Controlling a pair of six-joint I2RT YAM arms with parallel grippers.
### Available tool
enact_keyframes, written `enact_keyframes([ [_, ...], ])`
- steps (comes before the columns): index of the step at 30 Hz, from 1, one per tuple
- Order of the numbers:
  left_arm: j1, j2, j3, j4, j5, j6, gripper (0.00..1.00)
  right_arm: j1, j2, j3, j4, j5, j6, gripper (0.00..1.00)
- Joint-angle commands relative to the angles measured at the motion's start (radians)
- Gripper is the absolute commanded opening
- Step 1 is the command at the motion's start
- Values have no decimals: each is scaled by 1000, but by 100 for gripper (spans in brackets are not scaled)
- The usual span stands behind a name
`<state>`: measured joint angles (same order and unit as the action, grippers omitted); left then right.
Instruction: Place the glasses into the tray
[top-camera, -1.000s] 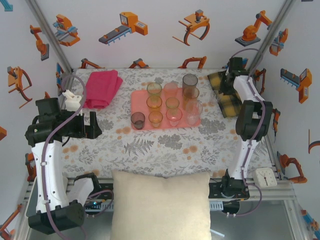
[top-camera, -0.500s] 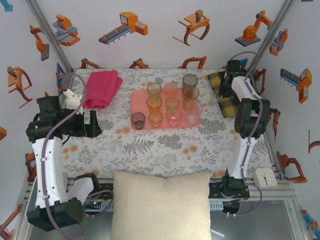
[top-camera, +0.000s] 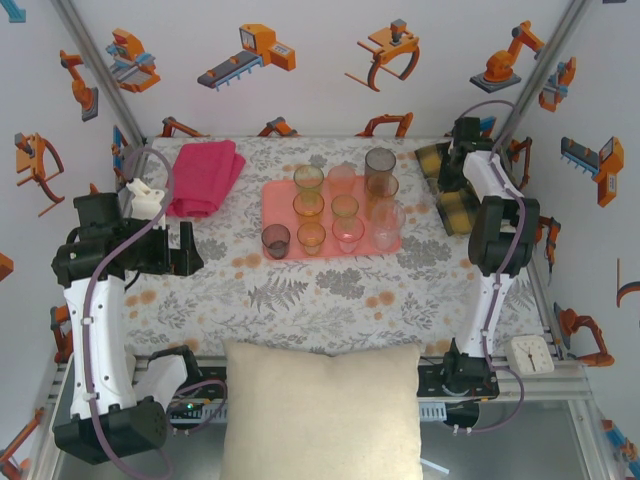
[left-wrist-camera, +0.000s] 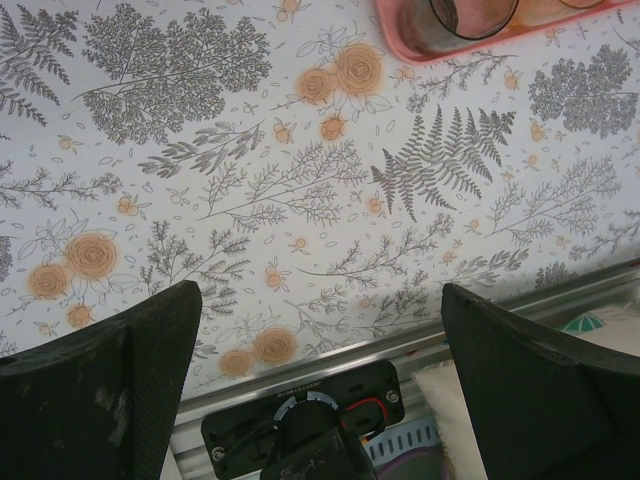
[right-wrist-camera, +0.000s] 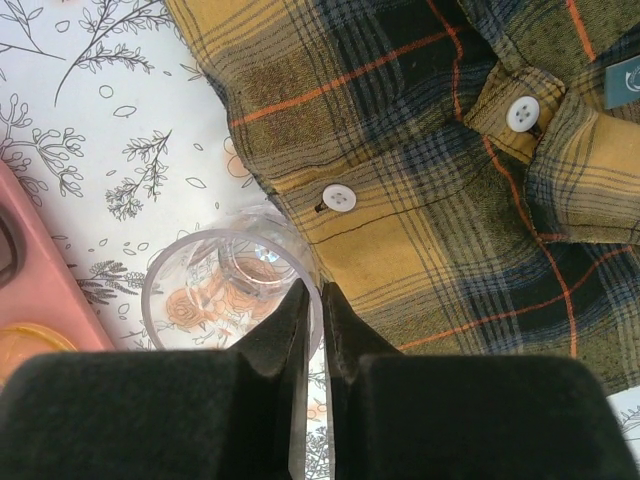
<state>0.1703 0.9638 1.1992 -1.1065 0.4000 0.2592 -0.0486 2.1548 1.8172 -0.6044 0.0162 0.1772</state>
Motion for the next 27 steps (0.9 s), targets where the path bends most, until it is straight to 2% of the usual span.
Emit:
enact_keyframes([
  [1,-6,-9,26,5,3,0,97,4,13,34,-22,10,-23,9],
  [8,-8,-17,28,5,5,3,97,6,-14,30,-29,-5,-16,2],
  [27,-11,-44,14,11,23,11,97,33,-139,-4,-38,-32,27,1],
])
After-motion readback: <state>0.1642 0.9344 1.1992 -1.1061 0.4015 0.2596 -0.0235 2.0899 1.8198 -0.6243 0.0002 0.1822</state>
